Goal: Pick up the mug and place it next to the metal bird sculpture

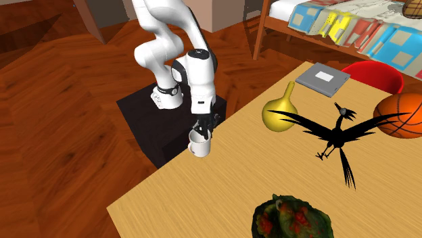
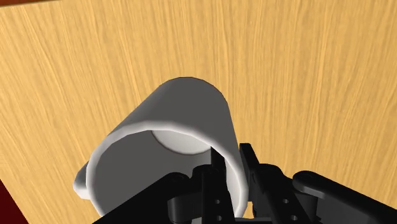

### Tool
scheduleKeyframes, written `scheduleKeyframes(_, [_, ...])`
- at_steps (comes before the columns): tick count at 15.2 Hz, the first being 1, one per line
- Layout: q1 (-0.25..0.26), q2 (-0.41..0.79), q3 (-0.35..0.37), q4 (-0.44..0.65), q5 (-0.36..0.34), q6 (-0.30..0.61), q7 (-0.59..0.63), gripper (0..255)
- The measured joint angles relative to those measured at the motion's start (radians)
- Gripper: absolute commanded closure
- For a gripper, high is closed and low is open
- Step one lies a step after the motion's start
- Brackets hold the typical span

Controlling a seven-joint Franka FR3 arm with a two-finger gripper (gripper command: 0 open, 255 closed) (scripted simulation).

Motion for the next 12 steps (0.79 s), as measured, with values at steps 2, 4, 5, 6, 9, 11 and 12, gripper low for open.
scheduleKeyframes(2, [0.001, -0.028, 0.002, 0.008, 0.002, -0.036, -0.001, 255])
scheduleKeyframes(4, [0.002, -0.057, 0.004, 0.017, 0.003, -0.073, -0.003, 255])
scheduleKeyframes(5, [0.002, -0.073, 0.005, 0.021, 0.004, -0.093, -0.003, 255])
scheduleKeyframes(6, [0.003, -0.079, 0.005, 0.029, 0.006, -0.108, -0.006, 255])
scheduleKeyframes(9, [0.004, -0.118, 0.009, 0.042, 0.008, -0.159, -0.007, 255])
scheduleKeyframes(11, [0.004, -0.138, 0.009, 0.053, 0.010, -0.191, -0.011, 255])
scheduleKeyframes(12, [0.004, -0.151, 0.008, 0.057, 0.010, -0.208, -0.014, 255])
